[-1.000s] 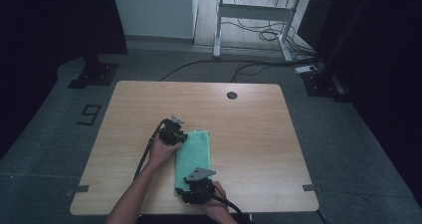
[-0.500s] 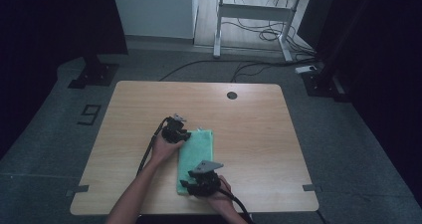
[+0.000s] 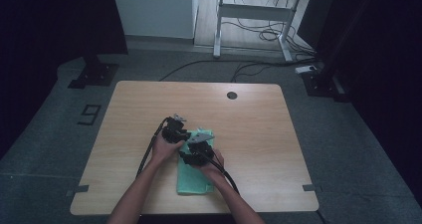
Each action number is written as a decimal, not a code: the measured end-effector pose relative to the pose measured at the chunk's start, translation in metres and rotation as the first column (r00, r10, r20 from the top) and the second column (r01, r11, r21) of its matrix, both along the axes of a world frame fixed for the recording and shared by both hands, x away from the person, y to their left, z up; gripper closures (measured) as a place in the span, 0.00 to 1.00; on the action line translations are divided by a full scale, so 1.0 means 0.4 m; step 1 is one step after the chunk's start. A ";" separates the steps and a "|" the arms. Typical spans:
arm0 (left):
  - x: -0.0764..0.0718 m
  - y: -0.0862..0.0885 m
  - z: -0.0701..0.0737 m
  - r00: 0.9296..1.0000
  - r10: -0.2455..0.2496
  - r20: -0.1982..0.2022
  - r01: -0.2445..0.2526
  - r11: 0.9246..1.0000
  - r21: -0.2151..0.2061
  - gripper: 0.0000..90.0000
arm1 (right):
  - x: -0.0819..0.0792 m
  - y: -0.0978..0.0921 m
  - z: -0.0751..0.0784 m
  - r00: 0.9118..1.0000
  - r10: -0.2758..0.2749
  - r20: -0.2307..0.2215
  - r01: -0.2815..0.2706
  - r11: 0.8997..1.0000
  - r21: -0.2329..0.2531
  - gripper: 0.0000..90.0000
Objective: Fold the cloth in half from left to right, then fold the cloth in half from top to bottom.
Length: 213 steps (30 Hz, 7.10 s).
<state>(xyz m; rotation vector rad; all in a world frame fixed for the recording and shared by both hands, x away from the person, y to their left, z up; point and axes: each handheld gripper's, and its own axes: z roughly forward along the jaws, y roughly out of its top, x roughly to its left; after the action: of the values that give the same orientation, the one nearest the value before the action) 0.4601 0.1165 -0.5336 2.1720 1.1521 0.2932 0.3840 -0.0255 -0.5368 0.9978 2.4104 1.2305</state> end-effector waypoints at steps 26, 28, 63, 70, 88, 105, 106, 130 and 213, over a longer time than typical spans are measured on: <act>-0.002 -0.001 -0.001 1.000 0.019 -0.002 -0.019 1.000 -0.009 0.80 | -0.213 0.011 -0.035 0.988 0.147 0.048 -0.142 0.985 -0.099 0.46; -0.002 -0.001 -0.001 1.000 0.020 -0.002 -0.020 1.000 -0.010 0.80 | -0.225 0.007 -0.035 0.987 0.156 0.043 -0.151 0.984 -0.091 0.46; -0.009 -0.004 -0.004 0.999 0.029 0.016 -0.029 1.000 -0.007 0.79 | -0.193 -0.118 -0.005 0.995 0.099 -0.006 -0.099 0.995 0.026 0.54; -0.010 -0.005 -0.005 0.999 0.030 0.018 -0.030 1.000 -0.006 0.79 | -0.264 -0.081 -0.031 0.988 0.150 0.032 -0.147 0.986 -0.075 0.49; -0.011 -0.005 -0.005 0.999 0.028 0.021 -0.028 1.000 -0.002 0.79 | -0.296 -0.242 -0.026 0.995 0.098 0.014 -0.097 0.995 -0.016 0.78; -0.039 0.030 0.064 0.997 0.016 0.070 -0.009 0.995 -0.099 0.63 | -0.236 -0.277 0.014 0.999 0.032 0.039 -0.034 0.998 0.050 0.63; -0.041 0.035 0.069 0.997 0.017 0.072 -0.010 0.995 -0.104 0.62 | -0.222 -0.276 0.017 0.999 0.026 0.038 -0.028 0.998 0.054 0.63; -0.046 0.090 0.053 0.996 0.067 0.057 -0.061 0.992 -0.113 0.57 | 0.035 -0.236 0.033 0.997 -0.077 0.012 0.076 0.995 0.066 0.54; -0.050 0.031 0.089 0.987 -0.050 0.153 0.070 0.989 -0.128 0.96 | 0.160 -0.276 0.069 0.995 -0.088 0.044 0.082 0.989 0.125 0.95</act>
<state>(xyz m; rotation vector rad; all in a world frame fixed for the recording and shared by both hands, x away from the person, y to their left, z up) 0.4401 0.1290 -0.4979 2.0277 0.9925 0.3364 0.4481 -0.1360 -0.5090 1.0796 2.2540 1.3704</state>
